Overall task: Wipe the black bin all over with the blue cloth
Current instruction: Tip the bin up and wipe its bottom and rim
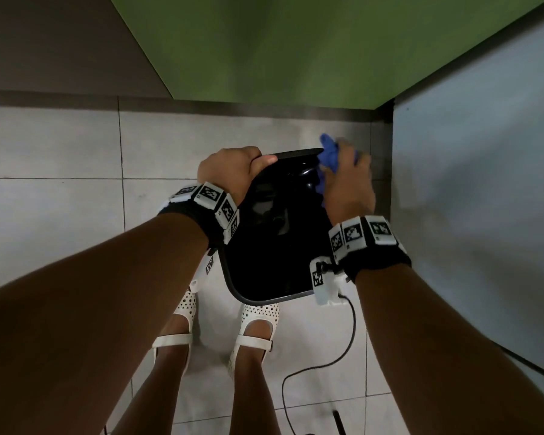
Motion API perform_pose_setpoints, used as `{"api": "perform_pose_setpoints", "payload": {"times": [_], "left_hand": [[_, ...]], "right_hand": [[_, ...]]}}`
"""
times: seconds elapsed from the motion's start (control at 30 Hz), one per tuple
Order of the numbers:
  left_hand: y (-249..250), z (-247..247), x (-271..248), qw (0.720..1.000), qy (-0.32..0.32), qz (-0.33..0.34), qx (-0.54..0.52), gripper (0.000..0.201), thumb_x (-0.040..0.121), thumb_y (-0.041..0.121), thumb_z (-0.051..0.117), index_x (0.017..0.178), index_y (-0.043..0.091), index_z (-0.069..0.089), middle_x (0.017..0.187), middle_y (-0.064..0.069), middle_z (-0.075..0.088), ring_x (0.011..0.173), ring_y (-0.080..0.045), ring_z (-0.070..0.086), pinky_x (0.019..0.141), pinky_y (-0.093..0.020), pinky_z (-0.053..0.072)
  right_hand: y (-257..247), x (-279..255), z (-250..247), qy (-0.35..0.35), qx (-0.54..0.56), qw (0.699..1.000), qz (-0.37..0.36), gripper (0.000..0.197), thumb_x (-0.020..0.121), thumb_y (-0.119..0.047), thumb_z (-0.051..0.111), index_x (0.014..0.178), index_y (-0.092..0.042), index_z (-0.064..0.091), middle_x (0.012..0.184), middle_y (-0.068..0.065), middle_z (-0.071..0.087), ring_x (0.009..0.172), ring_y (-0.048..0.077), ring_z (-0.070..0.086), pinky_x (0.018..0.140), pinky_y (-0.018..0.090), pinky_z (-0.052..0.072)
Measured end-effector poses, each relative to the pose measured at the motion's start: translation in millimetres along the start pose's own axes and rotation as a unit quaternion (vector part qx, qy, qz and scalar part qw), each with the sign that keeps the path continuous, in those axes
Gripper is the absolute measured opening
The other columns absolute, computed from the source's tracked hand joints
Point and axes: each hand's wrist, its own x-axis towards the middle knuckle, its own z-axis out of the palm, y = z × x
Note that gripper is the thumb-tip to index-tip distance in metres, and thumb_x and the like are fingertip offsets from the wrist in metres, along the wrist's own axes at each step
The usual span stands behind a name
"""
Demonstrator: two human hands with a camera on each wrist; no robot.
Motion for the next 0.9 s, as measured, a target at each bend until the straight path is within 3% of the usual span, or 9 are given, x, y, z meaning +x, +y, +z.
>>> {"api": "perform_pose_setpoints", "payload": {"times": [0.07, 0.13, 0.3, 0.4, 0.5, 0.63, 0.7, 0.8, 0.9], "left_hand": [[1, -1, 0, 1.0, -0.006, -0.006, -0.004, 0.055, 0.092, 0.059, 0.028, 0.098, 0.016, 0.061, 0.092, -0.01, 0.067, 0.09, -0.032, 0.061, 0.068, -0.029, 0.035], [2, -1, 1, 1.0, -0.008, -0.009, -0.009, 0.054, 0.093, 0.059, 0.029, 0.1, 0.017, 0.062, 0.095, -0.01, 0.068, 0.092, -0.033, 0.061, 0.069, -0.028, 0.036], [-3, 0, 0, 0.998, -0.022, 0.024, -0.048, 0.045, 0.094, 0.054, 0.033, 0.103, 0.023, 0.063, 0.092, -0.007, 0.07, 0.091, -0.029, 0.062, 0.069, -0.029, 0.041], [-6, -2, -1, 0.996, -0.014, 0.035, -0.076, 0.043, 0.095, 0.051, 0.033, 0.106, 0.024, 0.063, 0.092, -0.005, 0.071, 0.09, -0.027, 0.063, 0.075, -0.031, 0.047], [-5, -3, -1, 0.997, -0.011, 0.05, -0.065, 0.041, 0.096, 0.05, 0.034, 0.106, 0.024, 0.063, 0.093, -0.005, 0.071, 0.091, -0.028, 0.063, 0.075, -0.03, 0.045], [-7, -3, -1, 0.997, -0.01, 0.063, -0.051, 0.043, 0.097, 0.05, 0.031, 0.108, 0.022, 0.062, 0.091, -0.008, 0.07, 0.088, -0.031, 0.062, 0.073, -0.034, 0.047], [-6, -2, -3, 0.997, 0.001, 0.055, -0.045, 0.045, 0.096, 0.051, 0.03, 0.108, 0.021, 0.062, 0.091, -0.01, 0.07, 0.088, -0.034, 0.062, 0.073, -0.036, 0.047], [0, 1, -8, 0.998, 0.014, 0.003, -0.055, 0.045, 0.096, 0.051, 0.031, 0.107, 0.02, 0.062, 0.095, -0.012, 0.07, 0.091, -0.035, 0.062, 0.073, -0.034, 0.045], [4, 3, -11, 0.997, 0.005, -0.034, -0.064, 0.046, 0.096, 0.052, 0.031, 0.106, 0.019, 0.061, 0.097, -0.013, 0.069, 0.093, -0.035, 0.061, 0.072, -0.032, 0.042]], "right_hand": [[10, -15, 3, 0.008, 0.046, 0.995, 0.082, 0.046, 0.095, -0.027, 0.048, 0.135, -0.016, 0.031, 0.132, 0.018, 0.036, 0.109, 0.036, 0.051, 0.075, 0.033, 0.04], [17, -29, 7, 0.006, 0.041, 0.99, 0.137, 0.046, 0.095, -0.03, 0.047, 0.134, -0.012, 0.03, 0.131, 0.02, 0.037, 0.11, 0.037, 0.051, 0.078, 0.037, 0.043], [10, -23, 12, 0.028, -0.038, 0.987, 0.151, 0.046, 0.095, -0.028, 0.045, 0.135, -0.009, 0.031, 0.135, 0.018, 0.036, 0.119, 0.038, 0.041, 0.092, 0.047, 0.04], [2, -8, 12, 0.066, -0.089, 0.989, 0.097, 0.05, 0.093, -0.029, 0.049, 0.137, -0.013, 0.032, 0.138, 0.016, 0.037, 0.12, 0.037, 0.04, 0.096, 0.049, 0.035], [-14, 9, 10, 0.035, -0.116, 0.993, -0.013, 0.05, 0.088, -0.019, 0.054, 0.135, -0.02, 0.039, 0.141, 0.015, 0.035, 0.123, 0.038, 0.036, 0.101, 0.049, 0.032], [-29, 21, 13, 0.017, -0.2, 0.966, -0.163, 0.046, 0.064, -0.015, 0.073, 0.108, -0.025, 0.059, 0.127, 0.009, 0.054, 0.105, 0.038, 0.052, 0.084, 0.044, 0.042], [-23, 23, 7, -0.012, -0.207, 0.96, -0.186, 0.047, 0.077, -0.022, 0.064, 0.122, -0.023, 0.052, 0.136, 0.011, 0.045, 0.114, 0.037, 0.045, 0.092, 0.044, 0.037], [-5, 12, -3, 0.001, -0.069, 0.997, -0.047, 0.048, 0.089, -0.022, 0.052, 0.135, -0.02, 0.038, 0.136, 0.019, 0.037, 0.118, 0.037, 0.041, 0.096, 0.048, 0.041], [6, -16, 6, 0.048, -0.03, 0.991, 0.125, 0.048, 0.092, -0.03, 0.05, 0.136, -0.019, 0.033, 0.132, 0.019, 0.038, 0.117, 0.036, 0.041, 0.092, 0.05, 0.042]]}}
